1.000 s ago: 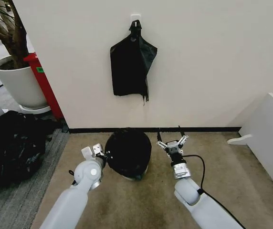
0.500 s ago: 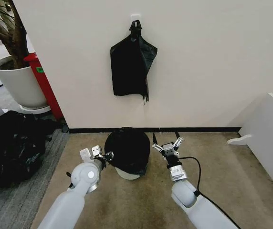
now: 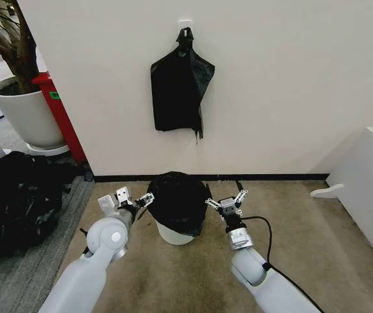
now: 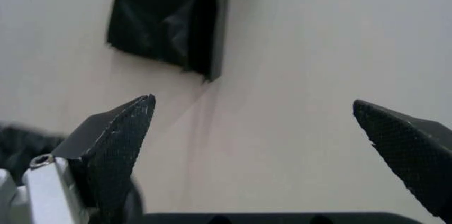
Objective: Place the garbage bag over the trash bin.
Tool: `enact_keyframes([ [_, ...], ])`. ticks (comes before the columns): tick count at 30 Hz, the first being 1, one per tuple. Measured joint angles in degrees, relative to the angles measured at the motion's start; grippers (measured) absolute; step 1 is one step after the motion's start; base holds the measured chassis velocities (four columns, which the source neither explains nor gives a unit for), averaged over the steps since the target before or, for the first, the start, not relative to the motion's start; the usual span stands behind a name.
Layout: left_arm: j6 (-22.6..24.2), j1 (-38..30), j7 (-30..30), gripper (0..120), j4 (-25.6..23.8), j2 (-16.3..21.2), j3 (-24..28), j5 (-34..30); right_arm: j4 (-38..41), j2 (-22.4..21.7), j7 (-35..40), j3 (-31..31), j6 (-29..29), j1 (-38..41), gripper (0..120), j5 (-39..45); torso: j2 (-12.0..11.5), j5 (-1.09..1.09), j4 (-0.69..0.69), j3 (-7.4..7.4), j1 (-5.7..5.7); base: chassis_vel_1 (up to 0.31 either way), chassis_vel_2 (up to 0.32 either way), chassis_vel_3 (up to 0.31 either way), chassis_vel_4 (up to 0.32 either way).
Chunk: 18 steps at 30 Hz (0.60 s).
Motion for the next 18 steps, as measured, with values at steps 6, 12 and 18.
enact_keyframes([
  [6,-15.3,2.9,11.1,100,-1.7,0.4,-1.5,18.9,8.1,2.2,-0.9,7.1,-6.9,-3.0,100,7.2,0.0,0.0,0.0,0.0,0.0,0.0,0.0,0.0,0.0],
  [12,-17.6,4.5,17.1,100,-3.8,-0.3,-4.7,18.8,19.7,3.0,-1.5,14.7,-22.2,-9.3,100,14.1,0.0,0.01,-0.02,0.0,0.0,0.0,0.0,0.0,0.0],
  [18,-17.8,7.0,21.8,100,-5.6,-2.3,-8.8,17.4,27.9,-0.7,-6.5,21.9,-34.6,-14.3,100,21.0,0.0,0.01,-0.01,-0.01,0.0,0.0,0.0,0.0,0.0],
])
